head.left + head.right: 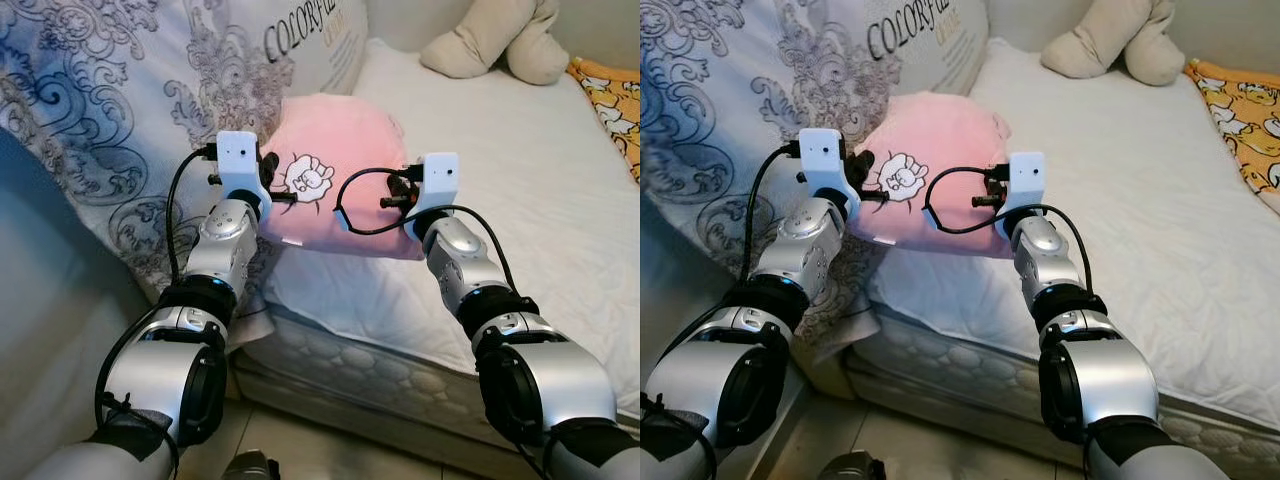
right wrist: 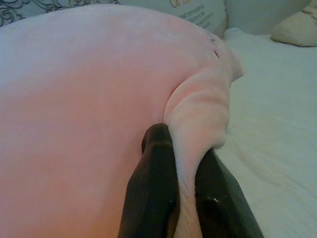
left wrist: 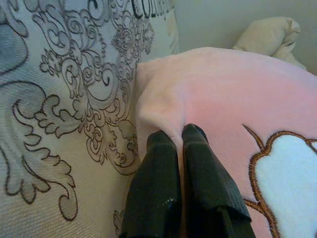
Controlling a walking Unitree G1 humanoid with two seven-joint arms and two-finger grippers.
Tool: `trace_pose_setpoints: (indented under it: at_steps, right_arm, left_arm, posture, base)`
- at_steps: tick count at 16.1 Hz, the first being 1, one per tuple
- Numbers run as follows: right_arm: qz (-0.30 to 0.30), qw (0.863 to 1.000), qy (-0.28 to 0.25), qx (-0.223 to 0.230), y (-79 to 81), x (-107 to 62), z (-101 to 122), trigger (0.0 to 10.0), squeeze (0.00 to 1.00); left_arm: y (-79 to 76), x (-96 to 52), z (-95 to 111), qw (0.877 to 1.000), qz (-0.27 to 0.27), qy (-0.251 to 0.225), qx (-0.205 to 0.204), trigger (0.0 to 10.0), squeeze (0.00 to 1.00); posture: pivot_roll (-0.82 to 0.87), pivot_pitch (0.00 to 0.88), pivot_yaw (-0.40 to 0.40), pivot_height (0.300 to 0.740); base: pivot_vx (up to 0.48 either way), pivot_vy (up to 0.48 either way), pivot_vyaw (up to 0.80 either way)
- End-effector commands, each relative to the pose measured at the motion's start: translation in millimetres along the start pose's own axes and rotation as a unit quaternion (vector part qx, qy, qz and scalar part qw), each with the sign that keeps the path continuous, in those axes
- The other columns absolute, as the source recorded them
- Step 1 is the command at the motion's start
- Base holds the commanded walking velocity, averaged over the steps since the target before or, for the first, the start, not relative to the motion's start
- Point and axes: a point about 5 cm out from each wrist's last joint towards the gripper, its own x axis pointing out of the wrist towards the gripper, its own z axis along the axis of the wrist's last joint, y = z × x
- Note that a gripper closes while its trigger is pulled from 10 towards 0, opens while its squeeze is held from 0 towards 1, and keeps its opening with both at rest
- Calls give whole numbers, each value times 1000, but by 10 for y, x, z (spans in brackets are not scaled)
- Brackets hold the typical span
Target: Clean up the room
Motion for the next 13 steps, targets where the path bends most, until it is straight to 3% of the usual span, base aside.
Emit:
trace_pose_setpoints:
  at_steps: [1, 9, 13]
  right_arm:
    - [-18, 999, -26, -12, -75, -6, 91, 10000, 0]
    - [-18, 999, -24, -12, -78, -9, 81, 10000, 0]
    - [-12, 1000, -17, -13, -58, -10, 52, 10000, 0]
  left_arm:
    - [-29, 21, 135, 999, -12, -32, 7, 10000, 0]
    - [-13, 29, 134, 1000, -7, -24, 4, 10000, 0]
    - [44, 30, 129, 1000, 10, -18, 11, 10000, 0]
  posture:
    - [16, 0, 2, 740]
    - [17, 0, 2, 740]
    - [20, 0, 0, 740]
  base:
    - [472, 0, 0]
    - [439, 0, 0]
    - [0, 0, 0]
